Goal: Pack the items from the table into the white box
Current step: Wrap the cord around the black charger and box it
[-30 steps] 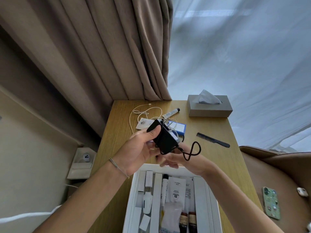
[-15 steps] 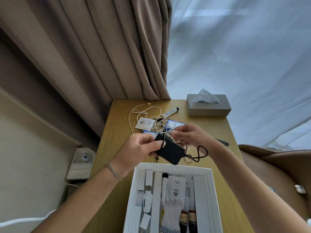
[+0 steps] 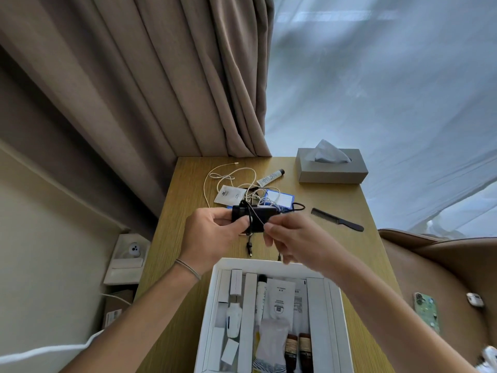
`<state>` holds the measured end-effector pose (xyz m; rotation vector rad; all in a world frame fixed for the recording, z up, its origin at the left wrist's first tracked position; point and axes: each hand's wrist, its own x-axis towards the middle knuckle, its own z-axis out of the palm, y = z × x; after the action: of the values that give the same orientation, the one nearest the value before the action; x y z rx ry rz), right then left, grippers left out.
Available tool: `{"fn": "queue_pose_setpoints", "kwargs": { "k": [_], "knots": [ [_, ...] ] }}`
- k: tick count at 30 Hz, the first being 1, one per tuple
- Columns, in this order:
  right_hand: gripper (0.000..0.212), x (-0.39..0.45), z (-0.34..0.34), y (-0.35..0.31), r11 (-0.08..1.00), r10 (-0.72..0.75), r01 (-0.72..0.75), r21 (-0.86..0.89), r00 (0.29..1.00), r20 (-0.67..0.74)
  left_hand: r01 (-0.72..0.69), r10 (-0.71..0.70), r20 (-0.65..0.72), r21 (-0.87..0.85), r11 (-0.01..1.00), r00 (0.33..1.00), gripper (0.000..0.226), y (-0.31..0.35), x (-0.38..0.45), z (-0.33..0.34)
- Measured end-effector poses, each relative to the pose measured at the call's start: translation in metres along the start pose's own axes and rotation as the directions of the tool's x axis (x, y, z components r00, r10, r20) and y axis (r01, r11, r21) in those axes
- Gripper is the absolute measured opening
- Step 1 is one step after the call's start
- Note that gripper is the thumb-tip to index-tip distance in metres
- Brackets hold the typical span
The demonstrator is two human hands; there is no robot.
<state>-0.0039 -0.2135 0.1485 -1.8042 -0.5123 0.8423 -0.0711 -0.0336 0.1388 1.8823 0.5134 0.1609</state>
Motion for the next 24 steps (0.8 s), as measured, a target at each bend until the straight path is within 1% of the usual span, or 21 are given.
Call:
{"fn": "queue_pose_setpoints", "kwargs": {
  "k": [1,3,5,6,8,10,12,14,15,17,19,21,24],
  "knots": [
    [0.036,-0.003,0.006,0.006,0.999,0.019,-0.020,0.039,1.000,0.020,0.005,-0.007,-0.032,-0.037,0.999,0.999,0.009,0.001,0.000,0.001],
    [0.037,-0.006,0.019,0.020,0.992,0.047,-0.058,0.110,0.994,0.100,0.023,-0.036,-0.066,-0.177,0.984,0.997,0.006,0.005,-0.002,0.002],
    [0.039,-0.003,0.025,0.038,0.984,0.053,-0.083,0.159,0.982,0.182,0.041,-0.051,-0.030,-0.286,0.957,0.998,0.009,0.008,-0.003,0.002],
    [0.039,0.000,0.025,0.047,0.977,0.053,-0.096,0.190,0.974,0.219,0.042,-0.042,0.007,-0.301,0.953,0.999,0.009,0.009,-0.004,0.001],
    [0.036,0.009,0.014,0.064,0.966,0.058,-0.120,0.231,0.965,0.257,0.027,0.001,0.098,-0.286,0.958,0.995,0.010,0.007,-0.006,-0.003],
    [0.027,0.018,-0.005,0.075,0.954,0.092,-0.155,0.256,0.966,0.240,0.022,0.033,0.240,-0.223,0.975,0.970,0.011,0.004,-0.007,-0.007],
    [0.016,0.025,-0.027,0.076,0.949,0.090,-0.156,0.274,0.967,0.240,0.029,0.038,0.417,-0.153,0.988,0.908,0.013,0.000,-0.008,-0.010],
    [0.022,0.032,-0.043,0.066,0.971,0.074,-0.131,0.201,0.960,0.270,0.022,0.030,0.538,-0.089,0.996,0.842,0.017,-0.005,-0.010,-0.011],
    [0.027,0.034,-0.049,0.059,0.985,0.071,-0.110,0.132,0.959,0.274,0.019,0.015,0.566,-0.054,0.998,0.824,0.018,-0.006,-0.010,-0.011],
    [0.033,0.037,-0.053,0.043,0.997,0.077,-0.075,-0.019,0.963,0.257,-0.004,-0.015,0.583,0.030,1.000,0.812,0.014,-0.006,-0.011,-0.010],
    [0.036,0.035,-0.050,0.028,0.992,0.087,-0.066,-0.103,0.974,0.210,-0.037,-0.033,0.576,0.109,0.993,0.817,0.009,-0.005,-0.012,-0.006],
    [0.038,0.030,-0.044,0.015,0.992,0.082,-0.069,-0.102,0.988,0.133,-0.077,-0.028,0.528,0.176,0.981,0.849,0.012,-0.005,-0.013,-0.002],
    [0.041,0.020,-0.033,0.003,0.994,0.070,-0.068,-0.091,0.997,0.013,-0.107,0.005,0.405,0.230,0.967,0.914,0.020,-0.005,-0.011,0.000]
  ]
}}
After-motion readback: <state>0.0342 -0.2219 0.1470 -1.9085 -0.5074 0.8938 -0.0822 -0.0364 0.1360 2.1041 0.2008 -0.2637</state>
